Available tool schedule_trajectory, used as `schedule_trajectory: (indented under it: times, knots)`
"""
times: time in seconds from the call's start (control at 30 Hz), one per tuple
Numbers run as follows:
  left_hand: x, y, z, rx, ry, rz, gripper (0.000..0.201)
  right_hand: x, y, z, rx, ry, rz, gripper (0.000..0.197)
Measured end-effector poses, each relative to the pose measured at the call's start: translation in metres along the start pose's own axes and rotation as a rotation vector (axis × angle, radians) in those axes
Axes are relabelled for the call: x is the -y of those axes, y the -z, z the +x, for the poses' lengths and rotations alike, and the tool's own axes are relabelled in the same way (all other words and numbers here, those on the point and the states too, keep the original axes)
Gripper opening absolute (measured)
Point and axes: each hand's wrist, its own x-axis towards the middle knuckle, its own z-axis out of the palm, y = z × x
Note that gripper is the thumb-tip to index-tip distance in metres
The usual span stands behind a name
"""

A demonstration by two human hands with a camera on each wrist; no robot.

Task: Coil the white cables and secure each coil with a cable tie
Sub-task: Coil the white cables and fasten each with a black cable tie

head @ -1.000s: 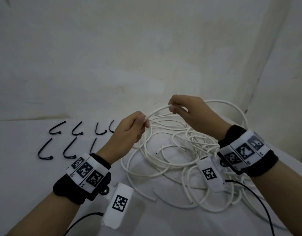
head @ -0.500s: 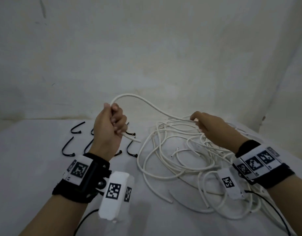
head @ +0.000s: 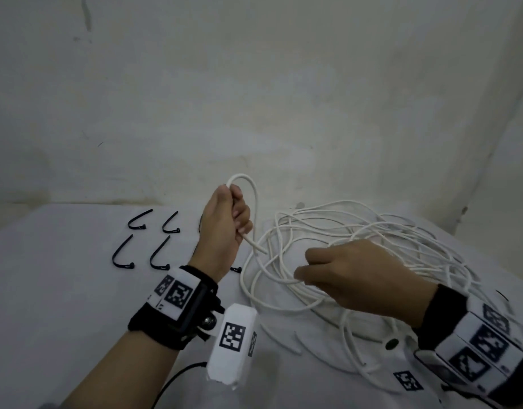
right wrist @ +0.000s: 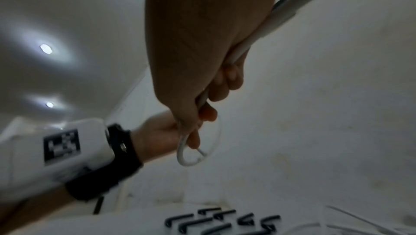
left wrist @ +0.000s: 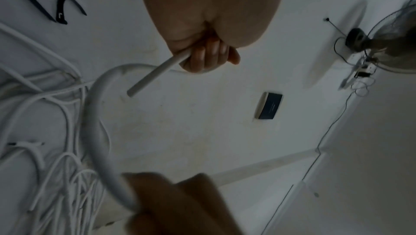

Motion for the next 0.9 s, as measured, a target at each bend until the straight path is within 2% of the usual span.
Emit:
schedule_trajectory:
  times: [0.2,0.4,0.47,0.57,0.63,0.7,0.8,0.9]
  knots:
    - [0.01,0.0,-0.013,0.161,0.075,0.169,0.039,0.004,0.032,0.026,-0.191,0.042,0.145,0.023]
    - [0.008,0.003,-0.022,0.301,0.093,0.331,0.042,-0.01,0.031,0.05,-0.311,-0.154,0.223,0.037]
    - [0.007,0.005,-0.023,0.305,0.105,0.29,0.042,-0.012,0.028,0.058,-0.305,-0.235,0.253,0.045]
    - [0.01,0.011,-0.02,0.283,0.149,0.162,0.044,-0.016,0.021,0.068,-0.24,-0.341,0.299,0.045]
    - [0.014,0.018,-0.017,0.271,0.193,0.09,0.045,-0.016,0.013,0.075,-0.204,-0.343,0.261,0.042]
    - [0.016,0.025,-0.017,0.27,0.241,0.017,0.045,-0.013,0.003,0.082,-0.188,-0.328,0.243,0.048]
    - [0.018,0.034,-0.018,0.271,0.289,-0.091,0.048,-0.009,-0.007,0.09,-0.253,-0.306,0.291,0.059]
    - [0.017,0.038,-0.017,0.254,0.332,-0.261,0.049,-0.012,-0.01,0.096,-0.283,-0.334,0.349,0.052]
